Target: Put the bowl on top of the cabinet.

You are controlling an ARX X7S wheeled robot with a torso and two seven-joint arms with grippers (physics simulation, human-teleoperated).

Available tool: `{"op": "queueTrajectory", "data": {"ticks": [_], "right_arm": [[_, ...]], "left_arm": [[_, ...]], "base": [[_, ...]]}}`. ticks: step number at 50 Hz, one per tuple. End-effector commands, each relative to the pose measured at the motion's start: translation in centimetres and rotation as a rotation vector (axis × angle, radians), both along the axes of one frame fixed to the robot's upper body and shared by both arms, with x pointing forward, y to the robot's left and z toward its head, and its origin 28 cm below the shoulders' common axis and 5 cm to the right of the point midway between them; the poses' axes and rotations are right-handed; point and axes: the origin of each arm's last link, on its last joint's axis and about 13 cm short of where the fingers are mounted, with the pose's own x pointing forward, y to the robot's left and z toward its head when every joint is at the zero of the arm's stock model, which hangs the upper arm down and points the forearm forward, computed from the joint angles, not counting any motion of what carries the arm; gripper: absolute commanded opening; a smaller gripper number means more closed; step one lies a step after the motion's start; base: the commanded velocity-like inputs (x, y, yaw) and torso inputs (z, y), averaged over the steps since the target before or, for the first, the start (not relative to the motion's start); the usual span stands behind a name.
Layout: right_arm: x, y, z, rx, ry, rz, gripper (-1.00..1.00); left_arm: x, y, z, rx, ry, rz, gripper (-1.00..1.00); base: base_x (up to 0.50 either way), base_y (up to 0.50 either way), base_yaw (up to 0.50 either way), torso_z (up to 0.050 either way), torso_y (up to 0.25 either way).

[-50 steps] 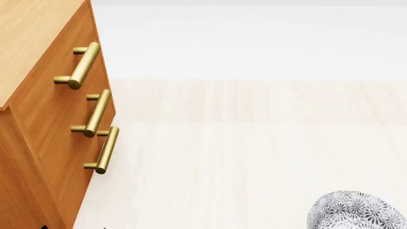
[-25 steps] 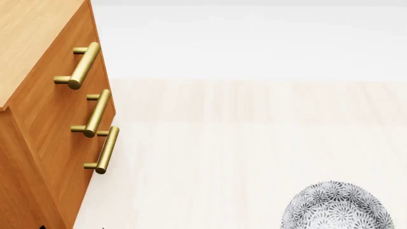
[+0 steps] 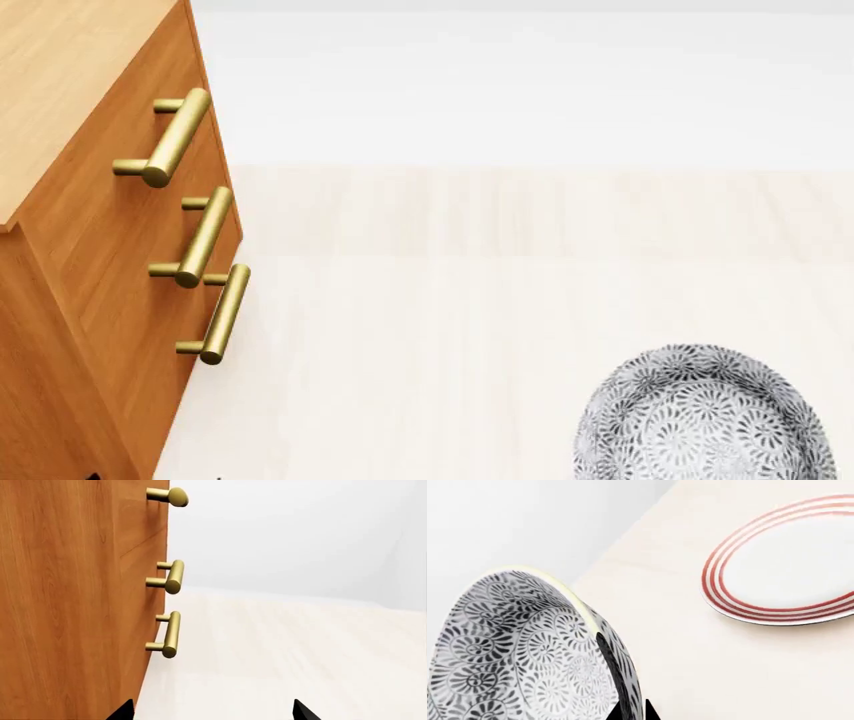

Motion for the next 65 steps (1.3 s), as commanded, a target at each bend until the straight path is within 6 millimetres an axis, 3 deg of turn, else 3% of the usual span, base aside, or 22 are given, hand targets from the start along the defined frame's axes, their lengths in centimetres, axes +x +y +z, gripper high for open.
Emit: {"op": "queueTrajectory", "data": {"ticks": [1, 6, 8, 19, 25, 34, 50, 65], "right_arm": [[-0.9, 0.5, 1.5, -0.177, -0.123, -0.033, -1.0], [-0.9, 0.9, 1.7, -0.235, -0.147, -0.037, -1.0], [-0.8, 1.2, 1.5, -0.336, -0.12, -0.045, -1.0], [-1.2, 1.8, 1.5, -0.428, -0.172, 0.046, -1.0], [-2.0, 2.8, 1.8, -0.597, -0.18, -0.031, -1.0], [-1.7, 3.1, 1.6, -0.617, -0.196, -0.016, -1.0], [-0.2, 3.6, 0.7, -0.765, -0.162, 0.032, -1.0], [1.5, 4.1, 2.0, -0.821, -0.178, 0.075, -1.0]], "left_arm": [[0.4, -0.2, -0.1, 0.001, -0.012, 0.0, 1.0], [0.4, -0.2, 0.2, -0.003, -0.006, -0.021, 1.0], [0.2, -0.4, 0.2, 0.009, -0.013, -0.052, 1.0], [0.0, -1.2, 0.1, 0.016, -0.016, -0.209, 1.0], [-0.3, -1.0, 0.5, 0.054, -0.061, -0.152, 1.0], [-0.4, -1.0, 0.4, 0.054, -0.049, -0.153, 1.0], [-0.4, -0.8, 0.5, 0.049, -0.043, -0.143, 1.0], [-1.2, -1.2, 1.2, 0.06, -0.068, -0.155, 1.0]], "base": [[0.0, 0.0, 0.0, 0.0, 0.0], [0.0, 0.0, 0.0, 0.0, 0.0], [0.0, 0.0, 0.0, 0.0, 0.0], [0.0, 0.0, 0.0, 0.0, 0.0], [0.0, 0.0, 0.0, 0.0, 0.0], [0.0, 0.0, 0.0, 0.0, 0.0], [0.0, 0.0, 0.0, 0.0, 0.0], [0.0, 0.0, 0.0, 0.0, 0.0]]}}
